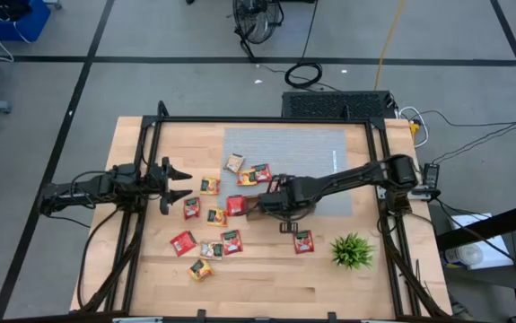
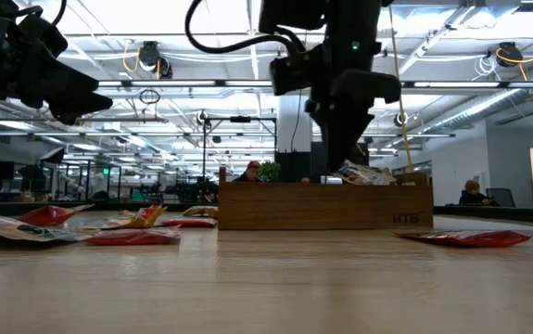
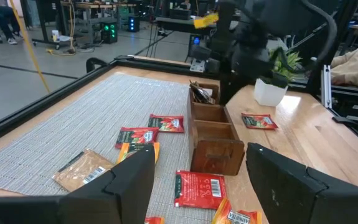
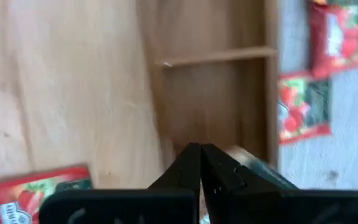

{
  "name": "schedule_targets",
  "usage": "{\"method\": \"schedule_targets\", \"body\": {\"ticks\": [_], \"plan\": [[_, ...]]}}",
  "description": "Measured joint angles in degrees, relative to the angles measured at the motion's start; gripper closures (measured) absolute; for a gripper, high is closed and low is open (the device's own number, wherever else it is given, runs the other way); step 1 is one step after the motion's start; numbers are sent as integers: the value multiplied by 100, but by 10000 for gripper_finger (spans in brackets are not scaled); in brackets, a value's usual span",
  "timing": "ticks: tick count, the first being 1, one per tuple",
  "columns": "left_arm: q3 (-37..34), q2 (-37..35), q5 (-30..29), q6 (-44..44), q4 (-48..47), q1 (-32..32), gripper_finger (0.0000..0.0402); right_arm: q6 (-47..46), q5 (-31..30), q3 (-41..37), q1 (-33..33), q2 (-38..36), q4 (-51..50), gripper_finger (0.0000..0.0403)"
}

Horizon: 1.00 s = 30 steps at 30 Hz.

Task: Pick & Place Tea
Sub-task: Put the brown tea bag into the right section of the wooden organizer

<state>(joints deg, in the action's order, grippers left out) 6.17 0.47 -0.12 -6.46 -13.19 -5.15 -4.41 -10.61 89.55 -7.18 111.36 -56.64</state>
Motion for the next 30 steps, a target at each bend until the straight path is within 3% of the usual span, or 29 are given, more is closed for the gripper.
{"method": "schedule_targets", "body": {"ticks": [8,15,18,30], "plan": [[0,1,0,1,-2,-1,149,617,-178,405,69,395,-96,403],[0,1,0,0,-1,0,149,809,-350,315,131,399,-335,403],[-1,0,0,0,-2,-1,149,833,-691,315,151,399,-502,403],[0,0,0,2,-2,-1,149,830,-881,382,234,403,-788,403]]}}
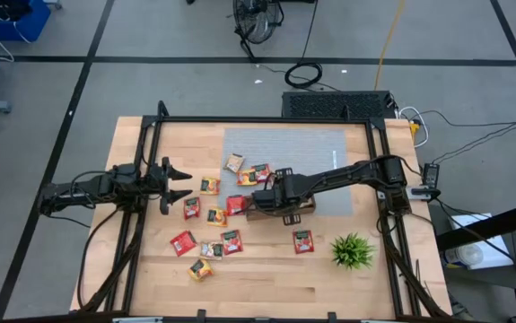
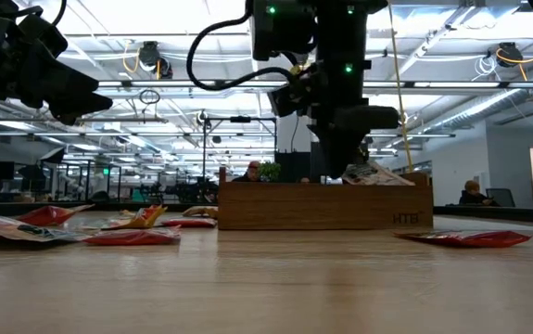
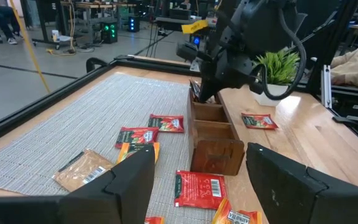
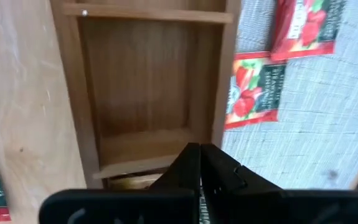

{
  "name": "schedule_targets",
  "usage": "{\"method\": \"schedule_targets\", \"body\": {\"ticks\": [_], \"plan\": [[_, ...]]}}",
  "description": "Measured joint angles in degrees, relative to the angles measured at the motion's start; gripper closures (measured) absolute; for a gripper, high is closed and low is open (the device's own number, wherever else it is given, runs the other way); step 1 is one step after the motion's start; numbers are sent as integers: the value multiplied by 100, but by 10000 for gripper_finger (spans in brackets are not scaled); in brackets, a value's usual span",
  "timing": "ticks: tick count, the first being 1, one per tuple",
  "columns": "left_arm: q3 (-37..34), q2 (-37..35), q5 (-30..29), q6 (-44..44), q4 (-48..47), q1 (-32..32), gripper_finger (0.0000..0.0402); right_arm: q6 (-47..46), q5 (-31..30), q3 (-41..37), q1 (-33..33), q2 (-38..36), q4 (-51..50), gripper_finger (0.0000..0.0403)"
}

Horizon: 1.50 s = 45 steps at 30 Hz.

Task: Pick & Place Tea
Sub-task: Put the brown tea bag into the right section of the wooden organizer

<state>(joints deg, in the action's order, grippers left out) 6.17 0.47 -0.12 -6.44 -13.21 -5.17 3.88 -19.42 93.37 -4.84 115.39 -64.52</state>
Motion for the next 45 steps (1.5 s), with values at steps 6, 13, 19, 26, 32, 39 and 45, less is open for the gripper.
{"method": "schedule_targets", "body": {"ticks": [6,13,19,26,32,39,45], "plan": [[0,0,0,-2,0,0,149,103,-4,377,0,0,46,403],[-1,0,0,-1,0,0,149,-87,-29,1039,27,0,-367,403],[0,2,0,-2,0,1,149,-386,0,1651,66,0,-889,403],[0,0,0,-2,0,2,149,-731,24,1951,66,-190,-1488,403],[0,1,0,-1,2,2,149,-1094,179,1951,68,-540,-1964,403],[0,2,0,0,2,2,149,-1222,321,1953,62,-913,-2065,403],[0,0,-2,-2,2,2,149,-1374,581,1953,52,-918,-2163,403]]}}
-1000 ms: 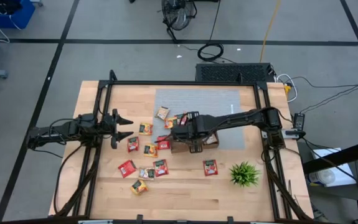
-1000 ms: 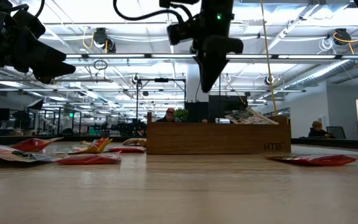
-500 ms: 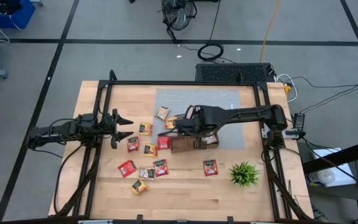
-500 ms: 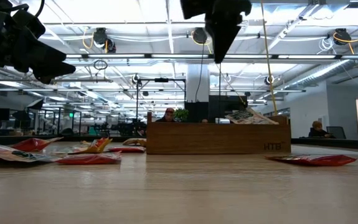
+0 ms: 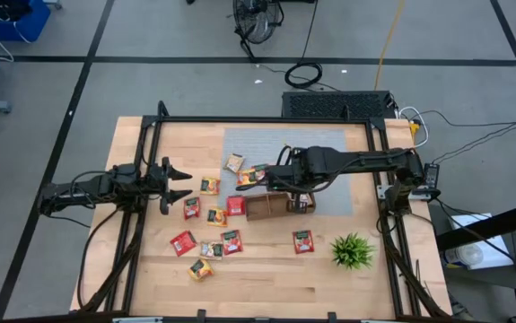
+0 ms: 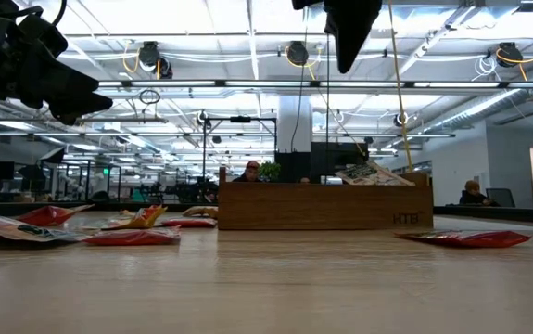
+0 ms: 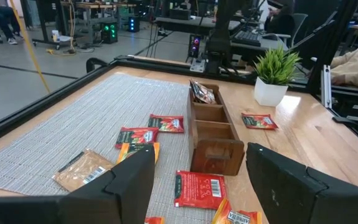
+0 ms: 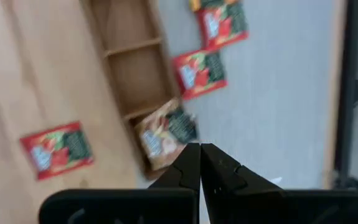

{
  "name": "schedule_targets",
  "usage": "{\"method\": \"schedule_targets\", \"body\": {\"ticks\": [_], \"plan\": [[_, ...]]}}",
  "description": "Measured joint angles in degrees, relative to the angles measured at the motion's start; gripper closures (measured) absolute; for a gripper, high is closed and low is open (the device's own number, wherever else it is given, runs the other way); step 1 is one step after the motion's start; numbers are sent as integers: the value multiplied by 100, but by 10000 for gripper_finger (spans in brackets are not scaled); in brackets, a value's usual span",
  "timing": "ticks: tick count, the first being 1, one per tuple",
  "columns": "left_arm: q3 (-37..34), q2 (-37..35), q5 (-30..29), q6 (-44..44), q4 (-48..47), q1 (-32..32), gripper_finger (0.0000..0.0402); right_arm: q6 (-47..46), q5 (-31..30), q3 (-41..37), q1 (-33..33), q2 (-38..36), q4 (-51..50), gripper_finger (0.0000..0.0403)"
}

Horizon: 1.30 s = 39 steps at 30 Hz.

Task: Pick & Place Tea
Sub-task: Put the brown tea bag into the right section of the wooden organizer

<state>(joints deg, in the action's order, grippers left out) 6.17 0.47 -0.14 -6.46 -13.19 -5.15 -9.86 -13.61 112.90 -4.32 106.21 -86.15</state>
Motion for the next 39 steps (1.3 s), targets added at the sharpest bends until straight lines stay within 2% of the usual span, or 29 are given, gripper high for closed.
{"method": "schedule_targets", "body": {"ticks": [8,16,23,30,35,39], "plan": [[0,2,2,0,0,-1,149,-151,346,-1,-28,0,-97,403],[-1,1,2,1,0,0,149,-167,338,-2,-68,-3,175,403],[-2,2,0,-98,76,0,149,-167,316,-7,-68,-400,2009,403],[-1,0,7,-1294,478,-2,149,22,-145,-7,-68,-748,3779,403],[0,0,2,-1969,648,-2,149,178,-146,-7,-58,-772,4955,403],[0,0,14,-2298,895,-2,149,187,-138,-11,-57,-780,5467,403]]}}
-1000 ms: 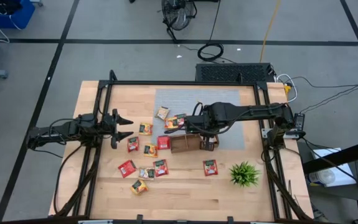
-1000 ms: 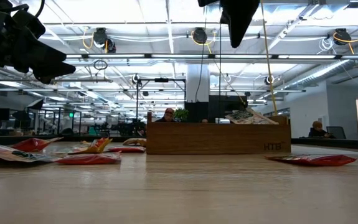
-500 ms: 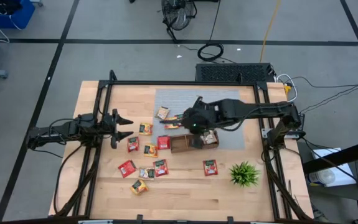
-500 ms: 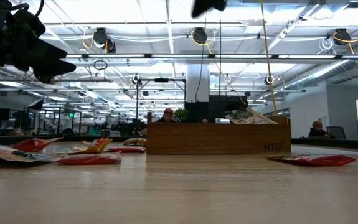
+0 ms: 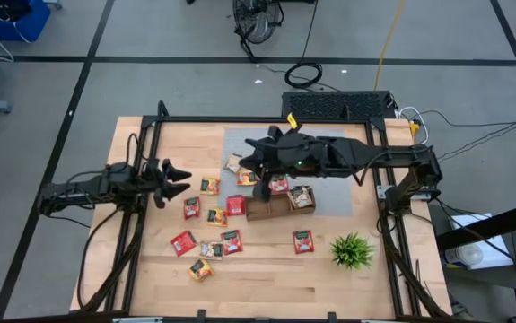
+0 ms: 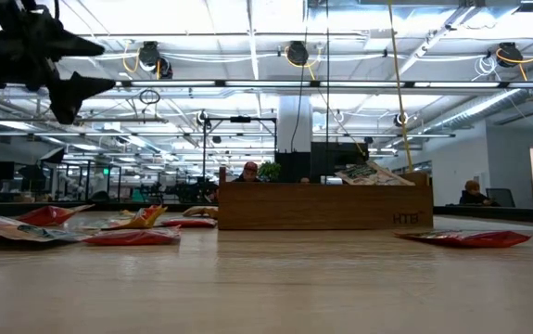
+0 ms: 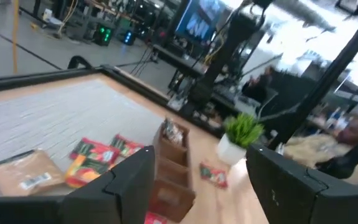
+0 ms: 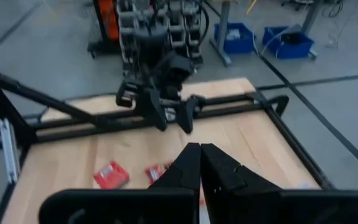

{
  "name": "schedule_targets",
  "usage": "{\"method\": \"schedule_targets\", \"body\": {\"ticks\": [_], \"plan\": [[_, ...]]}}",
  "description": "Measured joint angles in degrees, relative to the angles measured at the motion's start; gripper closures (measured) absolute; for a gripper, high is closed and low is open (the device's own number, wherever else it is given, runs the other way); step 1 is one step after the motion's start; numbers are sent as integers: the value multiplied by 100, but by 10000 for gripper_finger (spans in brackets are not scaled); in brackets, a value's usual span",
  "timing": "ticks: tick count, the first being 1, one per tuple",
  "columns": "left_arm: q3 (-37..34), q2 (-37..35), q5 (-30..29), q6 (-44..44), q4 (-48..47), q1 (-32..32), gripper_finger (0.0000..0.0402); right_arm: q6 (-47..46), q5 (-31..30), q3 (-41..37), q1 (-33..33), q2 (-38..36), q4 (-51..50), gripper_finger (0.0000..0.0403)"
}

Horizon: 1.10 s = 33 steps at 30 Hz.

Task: Pick & Place Tea
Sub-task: Put the brown tea bag into the right section of the wooden organizer

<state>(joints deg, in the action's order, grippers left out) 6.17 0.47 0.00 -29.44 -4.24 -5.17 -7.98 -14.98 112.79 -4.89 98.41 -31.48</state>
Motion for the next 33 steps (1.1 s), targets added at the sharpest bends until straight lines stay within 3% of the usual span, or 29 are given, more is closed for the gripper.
{"method": "schedule_targets", "body": {"ticks": [5,8,18,27,33], "plan": [[283,99,434,-227,-134,11,149,-52,-4,-258,0,-46,284,403],[843,422,597,-147,-781,11,149,-127,-11,-321,0,-46,292,403],[3827,2442,606,695,-3143,31,149,-94,-2,-496,0,-47,969,403],[6470,4322,598,652,-5437,494,149,-260,3,-496,-22,-133,1413,403],[7860,5436,572,269,-6919,984,149,-333,4,-496,-24,-344,1307,403]]}}
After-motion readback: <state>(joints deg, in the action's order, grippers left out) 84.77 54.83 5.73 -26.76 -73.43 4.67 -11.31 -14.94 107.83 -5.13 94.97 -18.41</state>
